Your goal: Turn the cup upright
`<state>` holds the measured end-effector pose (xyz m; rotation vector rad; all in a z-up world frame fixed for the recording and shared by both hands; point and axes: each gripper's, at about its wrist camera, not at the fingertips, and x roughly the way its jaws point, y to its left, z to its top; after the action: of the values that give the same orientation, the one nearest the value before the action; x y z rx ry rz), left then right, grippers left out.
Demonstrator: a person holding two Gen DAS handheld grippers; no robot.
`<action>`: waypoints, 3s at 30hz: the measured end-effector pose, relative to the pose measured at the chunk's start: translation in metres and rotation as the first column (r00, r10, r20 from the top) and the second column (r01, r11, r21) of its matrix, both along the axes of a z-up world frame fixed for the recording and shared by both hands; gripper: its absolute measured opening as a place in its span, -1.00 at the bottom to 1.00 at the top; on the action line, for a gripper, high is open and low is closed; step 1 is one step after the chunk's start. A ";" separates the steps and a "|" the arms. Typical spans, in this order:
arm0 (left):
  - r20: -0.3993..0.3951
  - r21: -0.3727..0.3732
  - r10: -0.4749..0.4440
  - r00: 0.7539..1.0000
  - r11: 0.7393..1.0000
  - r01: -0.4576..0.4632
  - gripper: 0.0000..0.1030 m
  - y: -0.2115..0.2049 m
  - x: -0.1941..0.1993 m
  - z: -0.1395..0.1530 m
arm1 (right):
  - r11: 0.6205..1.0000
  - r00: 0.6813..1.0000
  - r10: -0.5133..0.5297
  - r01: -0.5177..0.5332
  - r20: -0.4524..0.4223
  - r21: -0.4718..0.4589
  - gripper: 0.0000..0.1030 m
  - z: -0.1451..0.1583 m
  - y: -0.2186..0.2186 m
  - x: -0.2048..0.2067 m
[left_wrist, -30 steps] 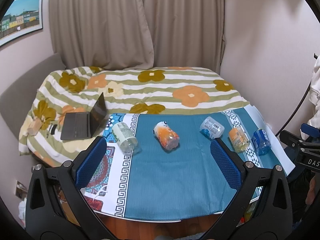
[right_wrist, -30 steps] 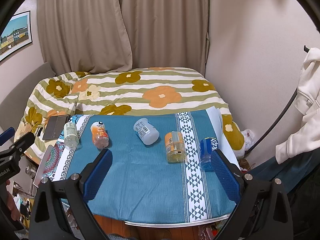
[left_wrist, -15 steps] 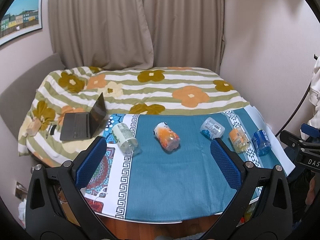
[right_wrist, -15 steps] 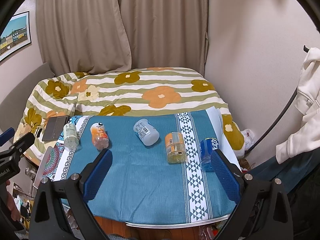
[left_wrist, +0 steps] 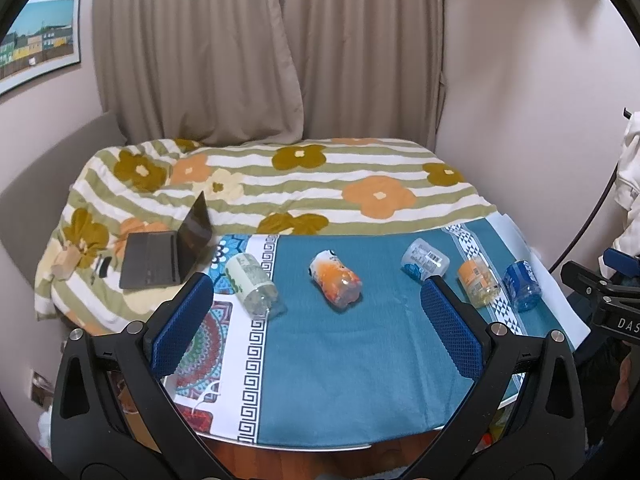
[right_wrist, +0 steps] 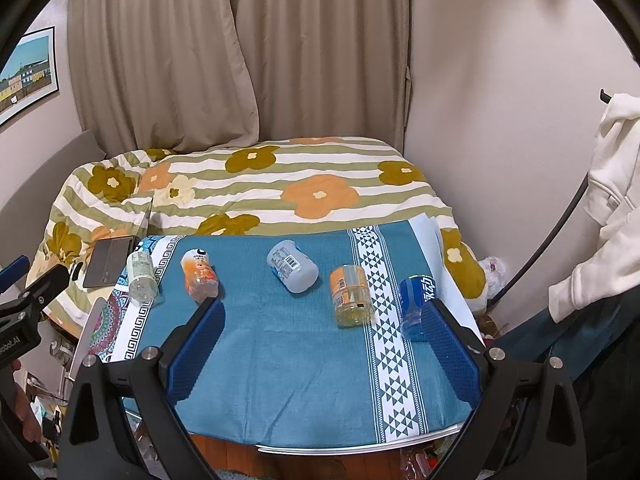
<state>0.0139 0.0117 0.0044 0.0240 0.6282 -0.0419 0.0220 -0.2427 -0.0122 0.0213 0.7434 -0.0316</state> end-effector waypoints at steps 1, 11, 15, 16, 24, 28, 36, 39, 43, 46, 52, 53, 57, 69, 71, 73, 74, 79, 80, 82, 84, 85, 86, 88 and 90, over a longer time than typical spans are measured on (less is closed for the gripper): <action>0.001 -0.001 -0.004 1.000 1.000 0.004 1.00 0.001 0.001 0.001 | 1.000 1.000 -0.002 0.002 0.000 0.001 0.90 0.000 0.001 0.000; -0.056 0.026 -0.044 0.997 0.999 0.045 1.00 0.026 0.024 -0.013 | 0.999 0.999 0.012 -0.010 -0.043 0.036 0.90 -0.010 0.009 0.011; -0.082 0.019 -0.020 0.996 1.000 0.021 1.00 0.031 0.038 -0.020 | 0.998 0.997 0.046 -0.043 -0.066 0.043 0.90 -0.018 0.011 0.026; -0.087 0.011 -0.016 0.996 1.000 0.017 1.00 0.034 0.040 -0.023 | 0.998 0.996 0.057 -0.055 -0.072 0.035 0.90 -0.020 0.011 0.031; -0.175 0.023 0.078 0.981 0.997 -0.075 1.00 0.025 0.078 -0.050 | 0.977 0.965 0.206 -0.212 -0.164 -0.017 0.90 -0.043 0.004 0.101; -0.236 0.023 0.126 0.964 0.992 -0.124 1.00 0.017 0.096 -0.067 | 0.948 0.926 0.300 -0.316 -0.230 -0.034 0.90 -0.062 0.004 0.141; -0.348 0.052 0.220 0.911 0.975 -0.215 1.00 -0.002 0.124 -0.108 | 0.864 0.798 0.466 -0.503 -0.383 0.003 0.90 -0.118 0.011 0.215; -0.381 0.053 0.247 0.891 0.968 -0.246 1.00 -0.005 0.130 -0.123 | 0.838 0.749 0.500 -0.546 -0.435 0.023 0.90 -0.140 0.016 0.234; -0.420 0.046 0.282 0.862 0.956 -0.291 1.00 -0.003 0.134 -0.140 | 0.806 0.691 0.535 -0.590 -0.486 0.049 0.89 -0.162 0.022 0.252; -0.441 0.054 0.307 0.843 0.947 -0.316 1.00 -0.002 0.136 -0.151 | 0.782 0.654 0.555 -0.620 -0.515 0.056 0.75 -0.174 0.026 0.260; -0.453 0.061 0.326 0.830 0.940 -0.336 1.00 -0.002 0.141 -0.161 | 0.749 0.592 0.580 -0.658 -0.559 0.081 0.49 -0.194 0.031 0.268; -0.453 0.060 0.327 0.829 0.939 -0.338 1.00 -0.002 0.141 -0.162 | 0.746 0.585 0.583 -0.661 -0.564 0.085 0.46 -0.197 0.032 0.269; -0.459 0.049 0.322 0.828 0.940 -0.338 1.00 -0.003 0.143 -0.165 | 0.737 0.565 0.590 -0.669 -0.577 0.100 0.24 -0.202 0.035 0.272; -0.436 0.031 0.263 0.861 0.960 -0.277 1.00 -0.002 0.140 -0.151 | 0.769 0.611 0.570 -0.632 -0.549 0.095 0.11 -0.185 0.034 0.265; -0.428 0.030 0.242 0.871 0.967 -0.254 1.00 0.000 0.138 -0.146 | 0.784 0.630 0.557 -0.614 -0.541 0.093 0.11 -0.177 0.034 0.258; -0.418 0.029 0.211 0.883 0.975 -0.220 1.00 0.002 0.135 -0.140 | 0.798 0.646 0.544 -0.595 -0.536 0.094 0.11 -0.171 0.035 0.251; -0.415 0.029 0.198 0.888 0.978 -0.205 1.00 0.004 0.133 -0.138 | 0.807 0.655 0.536 -0.583 -0.533 0.094 0.11 -0.168 0.035 0.247; -0.399 0.026 0.131 0.908 0.991 -0.132 1.00 0.013 0.122 -0.129 | 0.857 0.700 0.481 -0.502 -0.529 0.116 0.11 -0.159 0.039 0.218; -0.397 0.025 0.118 0.910 0.993 -0.118 1.00 0.015 0.120 -0.127 | 0.867 0.706 0.469 -0.484 -0.530 0.122 0.11 -0.159 0.039 0.211; -0.397 0.024 0.096 0.913 0.995 -0.094 1.00 0.018 0.115 -0.126 | 0.887 0.719 0.442 -0.441 -0.536 0.139 0.11 -0.160 0.041 0.196; -0.400 0.023 0.068 0.914 0.998 -0.064 1.00 0.024 0.110 -0.127 | 0.905 0.730 0.414 -0.395 -0.544 0.159 0.11 -0.163 0.044 0.182; -0.402 0.023 0.058 0.914 0.998 -0.053 1.00 0.026 0.108 -0.128 | 0.915 0.737 0.397 -0.365 -0.546 0.172 0.11 -0.165 0.045 0.175; -0.405 0.024 0.044 0.913 0.999 -0.037 1.00 0.029 0.105 -0.130 | 0.921 0.742 0.387 -0.345 -0.548 0.184 0.11 -0.166 0.045 0.170; -0.408 0.026 0.026 0.912 1.000 -0.017 1.00 0.032 0.101 -0.132 | 0.934 0.754 0.357 -0.286 -0.552 0.213 0.11 -0.171 0.048 0.158; -0.414 0.027 0.008 0.910 1.000 0.004 1.00 0.036 0.097 -0.136 | 0.943 0.764 0.328 -0.237 -0.556 0.232 0.11 -0.176 0.052 0.147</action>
<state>0.1111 0.0481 -0.1314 0.0415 1.0553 -0.0365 0.1691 -0.1902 -0.1881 0.0416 1.3718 0.3262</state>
